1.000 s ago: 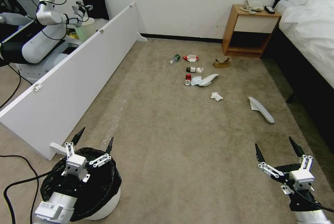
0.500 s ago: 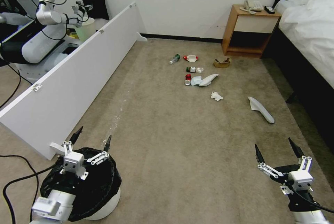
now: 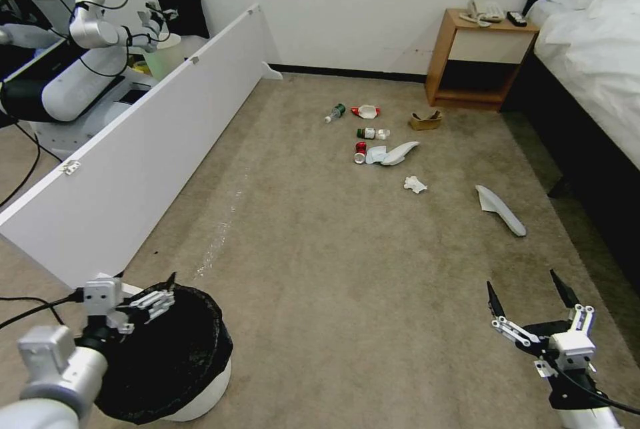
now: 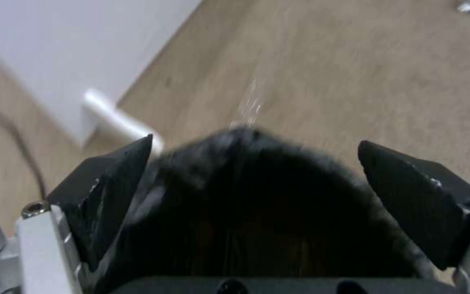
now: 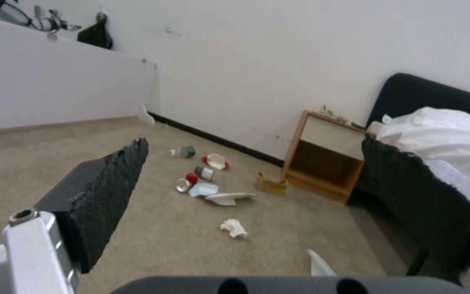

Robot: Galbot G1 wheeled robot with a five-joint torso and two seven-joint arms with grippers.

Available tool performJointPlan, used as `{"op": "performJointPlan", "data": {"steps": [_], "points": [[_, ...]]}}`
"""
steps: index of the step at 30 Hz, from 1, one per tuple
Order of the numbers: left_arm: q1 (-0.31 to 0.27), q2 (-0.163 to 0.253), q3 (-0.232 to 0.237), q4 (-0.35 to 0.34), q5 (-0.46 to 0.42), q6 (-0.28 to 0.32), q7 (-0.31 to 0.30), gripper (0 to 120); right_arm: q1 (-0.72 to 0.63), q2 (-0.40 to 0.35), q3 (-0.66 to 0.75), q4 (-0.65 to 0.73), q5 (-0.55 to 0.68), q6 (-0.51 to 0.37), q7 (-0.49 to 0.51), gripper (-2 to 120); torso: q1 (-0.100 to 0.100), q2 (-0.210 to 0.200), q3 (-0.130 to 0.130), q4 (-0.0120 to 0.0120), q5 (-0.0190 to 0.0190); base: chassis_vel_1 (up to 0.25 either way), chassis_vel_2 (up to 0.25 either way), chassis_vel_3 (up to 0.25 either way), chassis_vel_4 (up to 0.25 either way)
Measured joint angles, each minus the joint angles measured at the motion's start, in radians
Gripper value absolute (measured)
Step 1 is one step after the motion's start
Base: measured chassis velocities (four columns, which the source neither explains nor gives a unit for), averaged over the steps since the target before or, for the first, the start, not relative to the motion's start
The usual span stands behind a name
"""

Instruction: Pick up the trash bin and place the garbage on the floor into it.

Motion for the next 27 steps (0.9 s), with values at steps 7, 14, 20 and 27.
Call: {"op": "performJointPlan", "data": {"steps": [7,14,20,27], "points": [[-0.027,0.070,-0.029,0.059,-0.123,0.060,-0.098,100,0.005,0.011,-0.006,-0.018,-0.004,0.008,-0.006,100,0.000,0.000,0.000,0.0001,-0.0001,0.000,0.000,0.000,0.000],[-0.106,0.150,-0.004,0.098,-0.273,0.076,-0.235,100,0.013,0.024,-0.007,-0.038,-0.006,0.019,-0.009,100,0.000,0.000,0.000,-0.0002,-0.0001,0.000,0.000,0.000,0.000],[-0.149,0.193,0.010,0.125,-0.349,0.075,-0.327,100,0.019,0.029,-0.007,-0.055,-0.006,0.027,-0.009,100,0.000,0.000,0.000,-0.0002,0.0000,0.000,0.000,0.000,0.000],[-0.143,0.222,0.027,0.164,-0.356,0.071,-0.343,100,0.028,0.030,-0.009,-0.075,-0.006,0.030,-0.004,100,0.000,0.000,0.000,0.0000,-0.0001,0.000,0.000,0.000,0.000]]}}
